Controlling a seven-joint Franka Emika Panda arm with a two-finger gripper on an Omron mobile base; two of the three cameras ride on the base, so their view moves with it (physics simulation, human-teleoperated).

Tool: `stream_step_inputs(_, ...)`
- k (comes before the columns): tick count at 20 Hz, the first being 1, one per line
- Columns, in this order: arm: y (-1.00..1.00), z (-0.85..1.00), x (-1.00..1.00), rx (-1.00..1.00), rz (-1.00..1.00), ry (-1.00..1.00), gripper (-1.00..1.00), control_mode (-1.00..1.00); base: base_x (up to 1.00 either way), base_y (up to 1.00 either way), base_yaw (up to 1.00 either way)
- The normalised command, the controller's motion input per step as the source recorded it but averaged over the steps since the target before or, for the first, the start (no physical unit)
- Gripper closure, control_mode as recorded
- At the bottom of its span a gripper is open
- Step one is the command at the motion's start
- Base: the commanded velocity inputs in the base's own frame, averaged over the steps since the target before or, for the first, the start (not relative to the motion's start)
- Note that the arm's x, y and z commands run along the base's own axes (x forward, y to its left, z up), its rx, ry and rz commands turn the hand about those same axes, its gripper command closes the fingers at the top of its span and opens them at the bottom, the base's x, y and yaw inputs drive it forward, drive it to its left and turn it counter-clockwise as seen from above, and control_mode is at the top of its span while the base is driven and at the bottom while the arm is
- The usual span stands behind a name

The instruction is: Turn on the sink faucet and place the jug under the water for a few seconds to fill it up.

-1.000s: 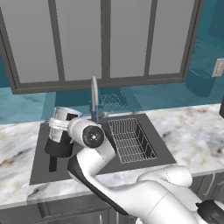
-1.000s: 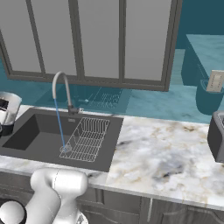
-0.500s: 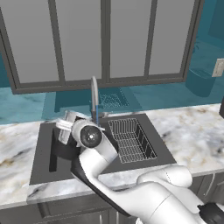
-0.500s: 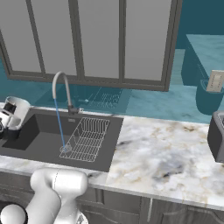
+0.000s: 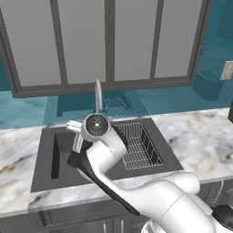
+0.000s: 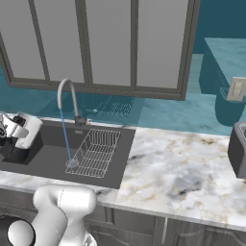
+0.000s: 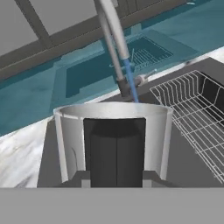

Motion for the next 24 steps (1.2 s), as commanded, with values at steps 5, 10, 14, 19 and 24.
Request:
stream_step_inputs(5, -0.17, -0.14, 0.0, -0.19, 0.0, 0.01, 1.0, -1.0, 0.0, 0.0, 0.0)
stream_step_inputs(10, -0.1, -0.12, 0.0, -0.22, 0.0, 0.0, 1.0, -1.0, 0.0, 0.0, 0.0)
stream_step_inputs(14, -0.09, 0.0, 0.06, -0.15, 0.0, 0.0, 1.0, -1.0, 0.0, 0.0, 0.0)
stream_step_inputs(19, -0.11, 0.0, 0.11, -0.06, 0.0, 0.0, 1.0, -1.0, 0.0, 0.0, 0.0)
stream_step_inputs(24, -0.04, -0.12, 0.14, -0.01, 0.0, 0.0, 1.0, -1.0, 0.0, 0.0, 0.0)
